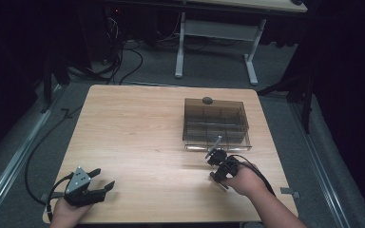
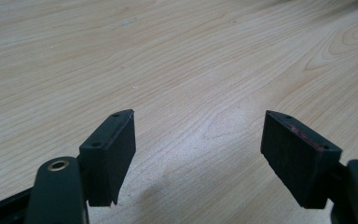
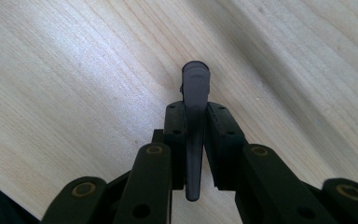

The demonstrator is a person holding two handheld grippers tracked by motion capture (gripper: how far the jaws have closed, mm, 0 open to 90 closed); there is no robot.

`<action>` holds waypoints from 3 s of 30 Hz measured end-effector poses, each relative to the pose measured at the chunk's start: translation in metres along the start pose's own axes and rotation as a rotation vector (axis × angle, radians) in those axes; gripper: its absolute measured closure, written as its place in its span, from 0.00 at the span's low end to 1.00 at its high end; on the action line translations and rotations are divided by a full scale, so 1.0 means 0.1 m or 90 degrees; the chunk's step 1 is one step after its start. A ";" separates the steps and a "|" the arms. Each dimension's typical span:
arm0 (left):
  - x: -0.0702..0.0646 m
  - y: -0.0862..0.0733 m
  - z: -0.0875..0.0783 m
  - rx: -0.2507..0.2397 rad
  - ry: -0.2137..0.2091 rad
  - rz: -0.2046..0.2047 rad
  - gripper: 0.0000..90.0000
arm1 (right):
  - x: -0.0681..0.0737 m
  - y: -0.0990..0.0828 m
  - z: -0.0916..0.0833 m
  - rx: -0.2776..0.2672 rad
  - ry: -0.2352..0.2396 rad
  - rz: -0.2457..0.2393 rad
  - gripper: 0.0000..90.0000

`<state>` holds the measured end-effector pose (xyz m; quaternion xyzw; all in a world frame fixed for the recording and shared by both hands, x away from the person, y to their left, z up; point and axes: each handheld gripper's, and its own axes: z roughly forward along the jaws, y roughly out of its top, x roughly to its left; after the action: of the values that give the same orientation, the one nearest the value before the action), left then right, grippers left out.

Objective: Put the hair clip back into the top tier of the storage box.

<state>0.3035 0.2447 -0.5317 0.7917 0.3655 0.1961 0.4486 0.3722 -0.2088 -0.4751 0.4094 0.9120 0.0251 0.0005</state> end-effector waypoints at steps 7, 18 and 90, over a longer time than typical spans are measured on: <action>0.00 0.00 0.00 0.000 -0.001 0.000 0.30 | -0.03 -0.01 -0.11 -0.004 -0.003 0.007 0.88; 0.00 0.00 0.00 0.000 -0.001 0.000 0.30 | -0.07 -0.01 -0.29 -0.007 -0.009 0.009 0.88; 0.01 0.00 -0.01 -0.001 -0.004 -0.004 0.30 | -0.70 0.76 -0.84 -0.052 -0.065 0.005 0.88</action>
<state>0.3036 0.2457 -0.5316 0.7908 0.3665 0.1926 0.4508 0.4739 -0.2149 -0.3886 0.4131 0.9076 0.0413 0.0634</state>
